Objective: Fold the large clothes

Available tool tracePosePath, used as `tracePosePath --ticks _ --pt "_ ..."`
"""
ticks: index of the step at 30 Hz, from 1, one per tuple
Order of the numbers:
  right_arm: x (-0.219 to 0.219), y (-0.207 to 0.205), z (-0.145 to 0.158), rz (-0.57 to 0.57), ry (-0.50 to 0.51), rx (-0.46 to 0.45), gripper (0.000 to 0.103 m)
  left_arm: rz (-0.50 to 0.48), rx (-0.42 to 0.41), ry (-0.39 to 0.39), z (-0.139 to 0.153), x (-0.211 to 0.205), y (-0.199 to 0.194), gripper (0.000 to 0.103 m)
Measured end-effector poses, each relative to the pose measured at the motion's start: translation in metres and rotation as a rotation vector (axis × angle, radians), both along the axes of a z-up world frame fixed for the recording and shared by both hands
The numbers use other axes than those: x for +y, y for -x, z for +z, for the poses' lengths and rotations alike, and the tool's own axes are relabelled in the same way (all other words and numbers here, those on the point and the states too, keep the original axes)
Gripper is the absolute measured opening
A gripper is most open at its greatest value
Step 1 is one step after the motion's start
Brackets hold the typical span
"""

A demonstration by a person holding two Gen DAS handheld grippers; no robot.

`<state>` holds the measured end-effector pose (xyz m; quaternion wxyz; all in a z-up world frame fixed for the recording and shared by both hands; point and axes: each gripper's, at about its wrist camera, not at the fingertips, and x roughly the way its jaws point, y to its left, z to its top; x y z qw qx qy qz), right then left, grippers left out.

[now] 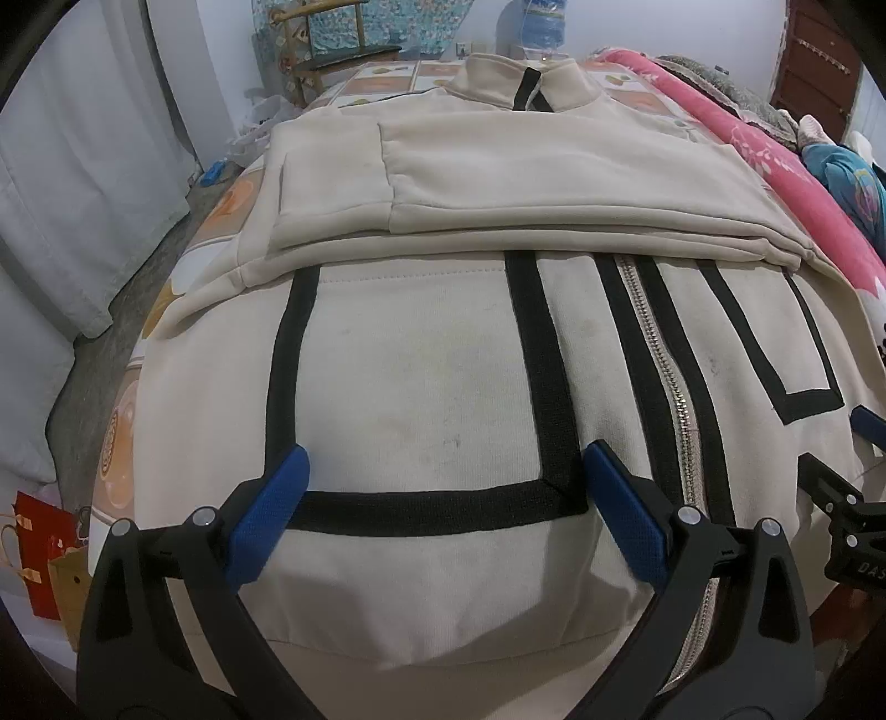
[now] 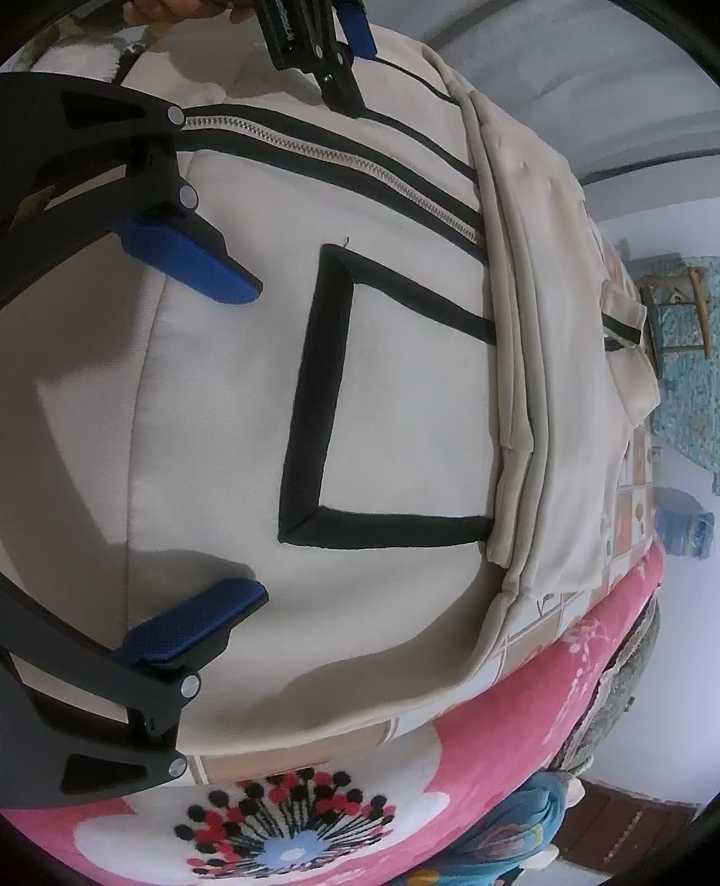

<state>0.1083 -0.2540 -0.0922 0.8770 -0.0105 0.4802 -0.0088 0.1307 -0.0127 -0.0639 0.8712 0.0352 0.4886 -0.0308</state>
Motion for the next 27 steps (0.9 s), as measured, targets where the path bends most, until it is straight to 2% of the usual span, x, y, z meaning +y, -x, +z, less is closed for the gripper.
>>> tracePosePath --ticks 12,20,27 --pt "0.000 0.006 0.004 0.015 0.002 -0.018 0.096 0.000 -0.002 0.001 0.000 0.000 0.000 0.096" --pt "0.010 0.023 0.009 0.081 -0.007 -0.044 0.096 0.000 -0.003 0.001 0.000 0.000 0.000 0.096" --pt "0.011 0.026 0.005 0.074 -0.018 -0.044 0.096 0.001 -0.003 0.001 0.000 0.000 0.000 0.096"
